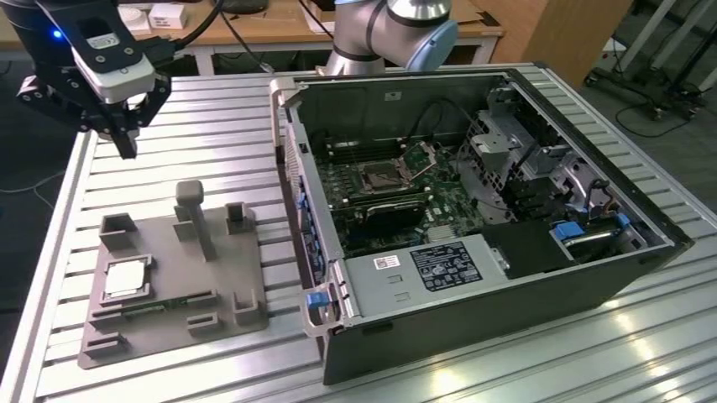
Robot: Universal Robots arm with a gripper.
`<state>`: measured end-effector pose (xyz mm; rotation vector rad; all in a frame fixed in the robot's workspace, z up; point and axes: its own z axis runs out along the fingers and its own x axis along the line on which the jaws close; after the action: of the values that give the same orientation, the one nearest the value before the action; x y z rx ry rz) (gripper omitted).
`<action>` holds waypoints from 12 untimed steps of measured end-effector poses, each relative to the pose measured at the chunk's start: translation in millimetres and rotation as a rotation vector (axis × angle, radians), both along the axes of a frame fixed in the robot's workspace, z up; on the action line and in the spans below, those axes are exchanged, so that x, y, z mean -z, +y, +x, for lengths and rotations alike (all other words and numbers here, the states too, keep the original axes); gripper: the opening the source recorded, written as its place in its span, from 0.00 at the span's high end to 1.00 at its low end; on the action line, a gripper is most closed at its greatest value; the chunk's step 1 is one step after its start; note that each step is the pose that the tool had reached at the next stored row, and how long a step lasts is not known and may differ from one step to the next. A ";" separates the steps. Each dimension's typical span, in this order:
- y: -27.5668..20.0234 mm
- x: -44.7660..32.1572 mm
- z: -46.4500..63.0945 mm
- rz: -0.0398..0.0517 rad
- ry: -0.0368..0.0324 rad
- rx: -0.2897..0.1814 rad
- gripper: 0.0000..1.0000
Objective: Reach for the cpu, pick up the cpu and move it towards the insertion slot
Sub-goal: 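Reach for the cpu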
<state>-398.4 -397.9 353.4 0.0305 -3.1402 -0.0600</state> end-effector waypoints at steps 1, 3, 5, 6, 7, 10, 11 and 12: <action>-0.8 0.1 0.0 0.0000 0.0000 0.000 0.89; -2.4 0.2 0.0 0.0000 0.0000 0.000 0.89; -3.4 0.6 0.0 0.0001 -0.0001 0.000 0.89; -3.7 0.9 0.0 0.0001 -0.0002 0.000 0.89; -3.9 1.0 0.0 0.0001 -0.0001 0.000 0.89; -4.4 1.8 -0.4 0.0000 0.0000 0.000 0.89; -4.5 1.9 -1.0 -0.0001 0.0002 0.000 0.89; -4.5 2.2 -1.8 -0.0002 0.0002 0.000 0.89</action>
<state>-400.1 -402.4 351.2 0.0305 -3.1400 -0.0597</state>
